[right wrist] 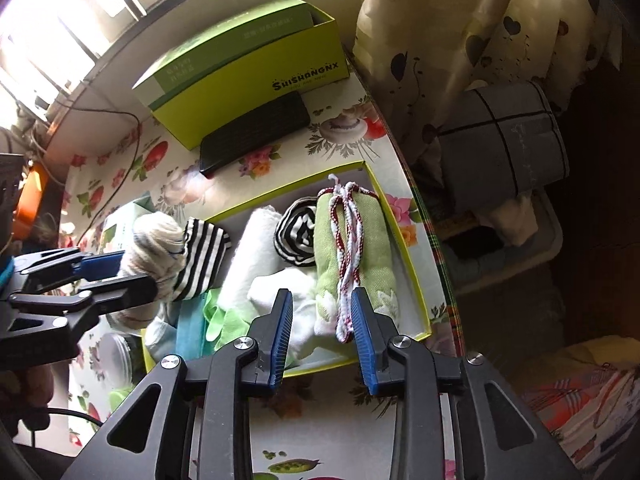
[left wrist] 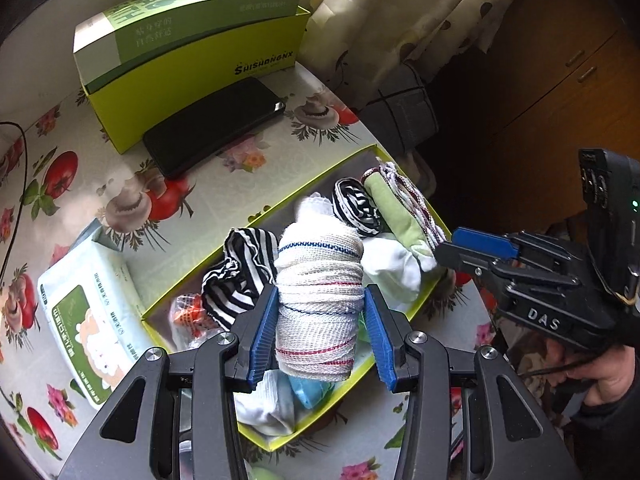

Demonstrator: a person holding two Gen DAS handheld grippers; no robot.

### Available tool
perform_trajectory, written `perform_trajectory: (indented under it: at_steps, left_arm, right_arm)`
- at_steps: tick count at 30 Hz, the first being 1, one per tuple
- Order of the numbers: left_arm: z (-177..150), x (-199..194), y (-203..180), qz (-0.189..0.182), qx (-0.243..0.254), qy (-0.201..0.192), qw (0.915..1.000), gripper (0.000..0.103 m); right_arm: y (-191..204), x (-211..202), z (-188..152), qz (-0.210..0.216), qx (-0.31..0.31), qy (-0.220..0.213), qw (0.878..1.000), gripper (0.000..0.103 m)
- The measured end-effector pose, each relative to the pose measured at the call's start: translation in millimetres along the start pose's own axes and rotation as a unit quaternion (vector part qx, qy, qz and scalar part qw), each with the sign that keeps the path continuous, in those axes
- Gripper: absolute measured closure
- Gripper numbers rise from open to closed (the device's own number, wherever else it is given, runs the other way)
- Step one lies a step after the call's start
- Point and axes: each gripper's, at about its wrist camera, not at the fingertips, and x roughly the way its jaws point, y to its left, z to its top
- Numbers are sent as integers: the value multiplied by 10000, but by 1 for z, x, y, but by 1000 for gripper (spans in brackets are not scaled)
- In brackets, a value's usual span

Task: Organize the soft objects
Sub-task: 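Lower the green towel into the tray while the left tool lowers the towel roll beside it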

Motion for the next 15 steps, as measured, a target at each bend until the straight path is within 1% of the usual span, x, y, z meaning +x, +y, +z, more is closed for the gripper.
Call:
perform_trajectory:
  at_steps: [8,11,13,15]
  left_arm:
    - [11,29,-5,-31,65,186,9998,58]
    - [12,37,-6,27,66,310,9995,58]
    - [11,40,-5,73,56,374,9993,58]
    - [9,40,-3,73,9,359,9993,58]
  right_arm:
    - [6,-1,-15,181,148,41,9997,73]
    - [9,-1,-17,216,153,59,9996,73]
    - [11,0,-19,220,137,80,9996,73]
    - [13,1,-20,227,120,101,9996,73]
